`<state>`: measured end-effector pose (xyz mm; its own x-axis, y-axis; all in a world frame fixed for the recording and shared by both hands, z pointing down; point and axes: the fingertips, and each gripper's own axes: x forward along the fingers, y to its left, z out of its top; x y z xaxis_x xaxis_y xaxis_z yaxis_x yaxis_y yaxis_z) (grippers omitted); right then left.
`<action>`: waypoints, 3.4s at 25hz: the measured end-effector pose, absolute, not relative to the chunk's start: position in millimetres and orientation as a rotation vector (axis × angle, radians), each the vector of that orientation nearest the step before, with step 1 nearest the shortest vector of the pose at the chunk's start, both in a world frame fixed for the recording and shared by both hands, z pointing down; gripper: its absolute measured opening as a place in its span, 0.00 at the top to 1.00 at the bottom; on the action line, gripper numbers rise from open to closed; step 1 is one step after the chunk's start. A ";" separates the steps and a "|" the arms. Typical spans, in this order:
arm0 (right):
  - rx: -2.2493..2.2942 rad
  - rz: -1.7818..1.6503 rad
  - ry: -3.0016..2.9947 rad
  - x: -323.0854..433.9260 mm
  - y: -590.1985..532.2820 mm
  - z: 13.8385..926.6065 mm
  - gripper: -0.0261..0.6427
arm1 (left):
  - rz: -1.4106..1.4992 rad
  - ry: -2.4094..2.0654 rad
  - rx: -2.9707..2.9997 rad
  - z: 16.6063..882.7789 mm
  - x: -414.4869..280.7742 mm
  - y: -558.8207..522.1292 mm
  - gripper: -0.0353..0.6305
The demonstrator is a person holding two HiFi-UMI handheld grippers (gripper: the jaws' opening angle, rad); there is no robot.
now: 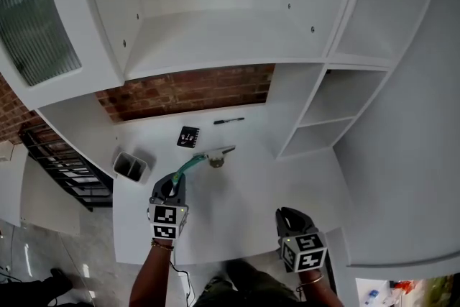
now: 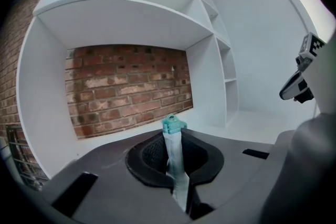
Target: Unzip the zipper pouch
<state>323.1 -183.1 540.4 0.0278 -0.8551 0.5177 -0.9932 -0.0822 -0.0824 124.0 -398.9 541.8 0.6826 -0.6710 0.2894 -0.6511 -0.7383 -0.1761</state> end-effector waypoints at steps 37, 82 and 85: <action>1.949 0.696 -1.916 314.1 -184.7 557.5 0.90 | -0.742 0.620 -3.255 630.1 167.4 -323.4 0.17; 1.723 0.517 -2.119 182.2 -181.0 521.9 0.91 | -0.194 1.046 -3.075 476.4 -52.4 -183.4 0.90; 1.739 0.503 -2.129 178.0 -178.1 519.6 0.93 | -0.199 1.048 -3.055 473.6 -58.4 -172.8 0.93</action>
